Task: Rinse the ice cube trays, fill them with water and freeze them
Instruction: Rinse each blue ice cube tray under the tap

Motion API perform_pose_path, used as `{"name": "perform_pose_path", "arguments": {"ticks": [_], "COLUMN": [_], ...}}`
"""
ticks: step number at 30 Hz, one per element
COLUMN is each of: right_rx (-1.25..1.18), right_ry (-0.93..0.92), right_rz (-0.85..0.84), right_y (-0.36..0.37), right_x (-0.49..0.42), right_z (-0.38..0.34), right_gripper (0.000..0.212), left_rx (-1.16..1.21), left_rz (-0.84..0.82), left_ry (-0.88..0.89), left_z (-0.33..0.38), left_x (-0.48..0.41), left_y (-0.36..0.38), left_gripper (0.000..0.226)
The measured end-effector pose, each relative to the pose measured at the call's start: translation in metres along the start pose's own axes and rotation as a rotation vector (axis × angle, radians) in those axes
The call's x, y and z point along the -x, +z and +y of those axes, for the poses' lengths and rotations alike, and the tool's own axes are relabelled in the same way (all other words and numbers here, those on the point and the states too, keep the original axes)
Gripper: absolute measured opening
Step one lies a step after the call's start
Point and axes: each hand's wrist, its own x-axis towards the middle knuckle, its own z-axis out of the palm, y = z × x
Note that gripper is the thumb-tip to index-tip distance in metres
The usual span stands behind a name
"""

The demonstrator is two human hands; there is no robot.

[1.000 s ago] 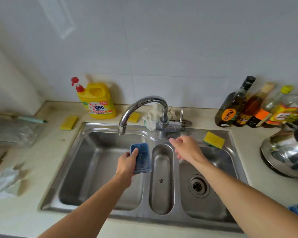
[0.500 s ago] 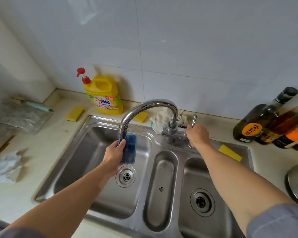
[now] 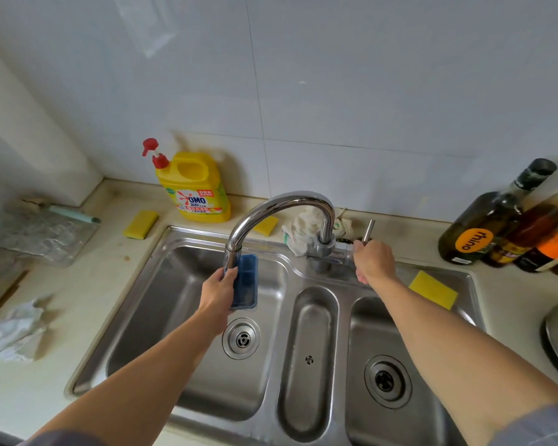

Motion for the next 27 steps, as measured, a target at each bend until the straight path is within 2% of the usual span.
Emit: {"name": "perform_pose_path", "arguments": {"ticks": [2, 5, 8, 11, 14, 18, 21, 27], "right_rx": [0.017, 0.071, 0.1, 0.081, 0.057, 0.06, 0.162, 0.161], "right_ry": [-0.022, -0.073, -0.089, -0.01, 0.12, 0.152, 0.112, 0.119], "right_rz": [0.048, 0.104, 0.081, 0.126, 0.166, 0.106, 0.121, 0.179], "right_y": [-0.001, 0.007, 0.016, 0.017, 0.017, 0.02, 0.021, 0.024], "right_x": [0.011, 0.03, 0.044, 0.046, 0.037, 0.016, 0.004, -0.013], "right_z": [0.0, -0.003, -0.014, -0.02, -0.017, -0.015, -0.014, -0.007], "right_gripper": [0.034, 0.042, 0.051, 0.056, 0.051, 0.057, 0.065, 0.054], "left_rx": [-0.002, -0.022, -0.032, -0.091, -0.138, -0.166, -0.237, -0.307], "left_rz": [-0.004, -0.034, -0.084, -0.126, -0.19, -0.232, -0.239, -0.238], "left_ry": [-0.01, -0.017, -0.042, -0.051, -0.039, -0.038, -0.002, 0.002], "left_z": [0.001, 0.001, 0.007, 0.011, 0.01, 0.004, 0.002, 0.0], "left_x": [-0.002, -0.004, -0.009, -0.02, -0.032, -0.044, -0.053, -0.065], "left_y": [-0.004, -0.013, -0.02, -0.025, -0.029, -0.029, -0.023, -0.01], "left_gripper": [0.013, 0.017, 0.033, 0.044, 0.047, 0.043, 0.026, 0.018]}}
